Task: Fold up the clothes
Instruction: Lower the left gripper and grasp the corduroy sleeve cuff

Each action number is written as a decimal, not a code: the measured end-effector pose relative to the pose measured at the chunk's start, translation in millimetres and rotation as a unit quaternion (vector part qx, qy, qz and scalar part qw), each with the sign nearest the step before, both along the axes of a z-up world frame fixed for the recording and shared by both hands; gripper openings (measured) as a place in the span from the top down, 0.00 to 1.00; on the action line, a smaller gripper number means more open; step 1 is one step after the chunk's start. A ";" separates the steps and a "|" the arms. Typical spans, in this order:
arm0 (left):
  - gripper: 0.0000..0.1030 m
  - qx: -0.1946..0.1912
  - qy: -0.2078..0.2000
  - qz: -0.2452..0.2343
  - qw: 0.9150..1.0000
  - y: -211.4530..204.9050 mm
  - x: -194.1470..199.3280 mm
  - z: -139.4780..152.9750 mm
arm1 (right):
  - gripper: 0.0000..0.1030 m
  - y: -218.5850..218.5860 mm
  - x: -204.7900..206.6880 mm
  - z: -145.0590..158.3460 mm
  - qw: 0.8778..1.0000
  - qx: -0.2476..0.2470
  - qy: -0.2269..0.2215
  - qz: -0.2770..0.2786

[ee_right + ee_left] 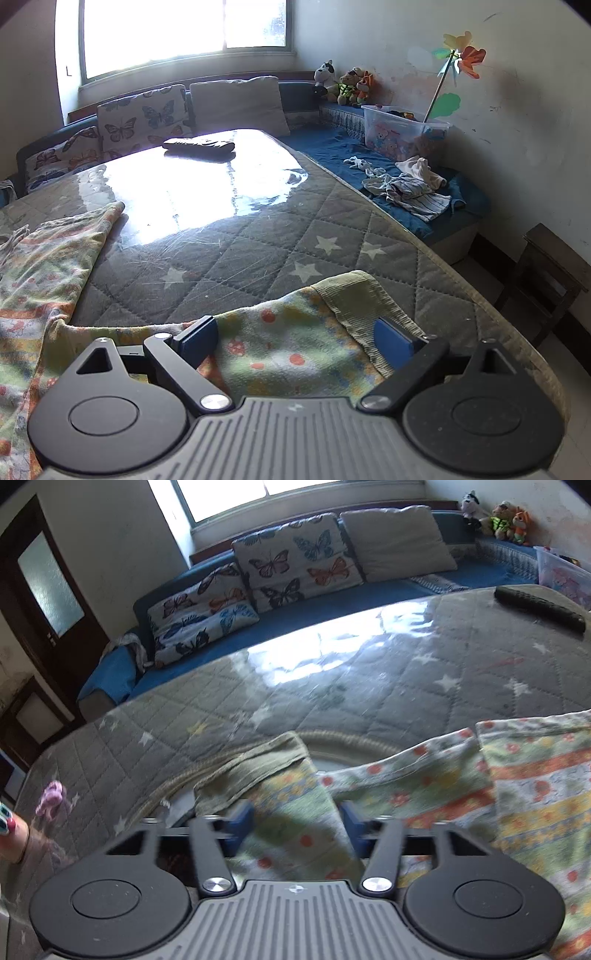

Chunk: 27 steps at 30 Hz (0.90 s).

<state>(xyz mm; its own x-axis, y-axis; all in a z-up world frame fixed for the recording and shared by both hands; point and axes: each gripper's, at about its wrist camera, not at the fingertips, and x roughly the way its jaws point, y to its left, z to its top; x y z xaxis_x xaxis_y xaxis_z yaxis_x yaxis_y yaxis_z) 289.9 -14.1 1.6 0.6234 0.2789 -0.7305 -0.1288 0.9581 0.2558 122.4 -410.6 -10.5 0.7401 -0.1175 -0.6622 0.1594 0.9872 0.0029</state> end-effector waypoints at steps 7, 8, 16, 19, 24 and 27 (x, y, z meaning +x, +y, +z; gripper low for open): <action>0.94 -0.037 -0.061 0.037 0.997 50.4 -53.0 38.1 | 0.08 1.3 0.2 -1.0 1.000 -0.001 -0.002 -0.002; 0.95 -0.041 -0.072 0.043 0.996 58.6 -63.4 45.1 | 0.08 1.9 0.2 -1.1 1.000 -0.002 -0.002 -0.002; 0.98 -0.066 -0.123 0.107 0.984 126.5 -158.9 75.0 | 0.08 4.1 -0.3 -0.7 1.000 -0.004 -0.002 -0.008; 0.97 -0.091 -0.119 0.119 0.982 146.6 -183.3 73.0 | 0.08 4.4 0.2 -0.2 1.000 -0.004 -0.001 -0.010; 0.94 -0.127 -0.102 0.103 0.981 149.9 -172.7 54.8 | 0.08 5.2 0.6 0.0 1.000 -0.005 0.000 -0.014; 0.69 -0.137 -0.101 0.089 0.981 145.7 -157.6 42.8 | 0.08 5.6 0.6 0.0 1.000 -0.006 0.001 -0.014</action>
